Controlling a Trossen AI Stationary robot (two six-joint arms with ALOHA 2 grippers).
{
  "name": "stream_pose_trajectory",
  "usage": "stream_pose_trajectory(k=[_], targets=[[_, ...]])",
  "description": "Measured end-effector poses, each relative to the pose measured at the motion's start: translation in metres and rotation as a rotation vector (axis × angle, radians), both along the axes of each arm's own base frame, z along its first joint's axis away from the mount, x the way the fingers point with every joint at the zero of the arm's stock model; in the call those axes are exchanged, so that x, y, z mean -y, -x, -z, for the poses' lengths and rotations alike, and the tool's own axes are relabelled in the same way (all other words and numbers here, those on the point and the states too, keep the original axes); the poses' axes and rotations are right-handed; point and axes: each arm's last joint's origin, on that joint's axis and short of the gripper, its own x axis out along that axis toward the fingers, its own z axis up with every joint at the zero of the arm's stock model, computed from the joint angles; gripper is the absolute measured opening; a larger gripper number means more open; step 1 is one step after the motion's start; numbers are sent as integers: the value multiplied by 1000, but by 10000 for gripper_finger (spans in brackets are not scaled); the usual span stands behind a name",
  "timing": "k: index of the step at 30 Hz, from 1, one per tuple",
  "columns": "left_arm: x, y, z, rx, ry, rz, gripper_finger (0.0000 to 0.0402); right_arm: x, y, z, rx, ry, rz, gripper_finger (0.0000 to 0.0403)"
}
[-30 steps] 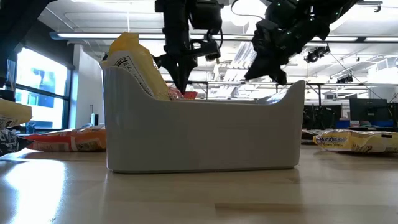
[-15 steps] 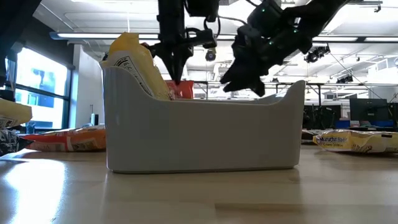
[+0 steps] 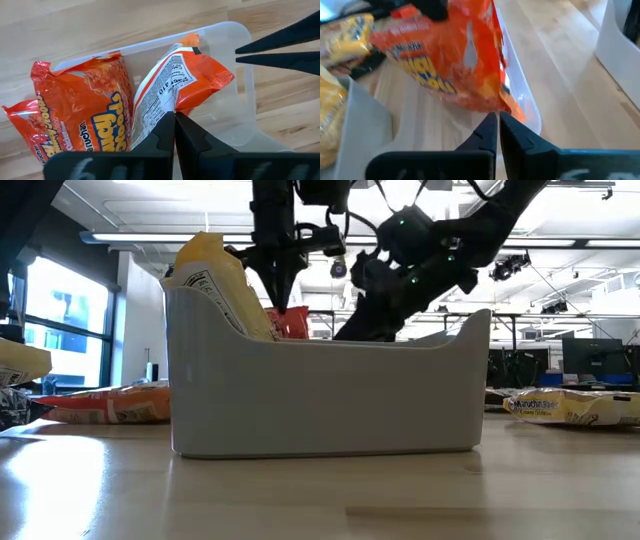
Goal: Sort Maruchan noodles
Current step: Put the orange noodle pack into the transparent bin
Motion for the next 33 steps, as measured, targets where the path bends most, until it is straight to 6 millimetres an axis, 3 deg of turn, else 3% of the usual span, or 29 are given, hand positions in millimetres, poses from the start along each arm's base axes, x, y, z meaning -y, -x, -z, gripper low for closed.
stream_pose_trajectory(k=[17, 26, 33], targets=[[5, 10, 1, -108, 46, -85, 0, 1, 2, 6, -82, -7, 25, 0], [5, 2, 19, -156, 37, -60, 0, 1, 2, 7, -85, -12, 19, 0], [2, 12, 15, -230, 31, -65, 0, 1, 3, 8, -99, -17, 17, 0]])
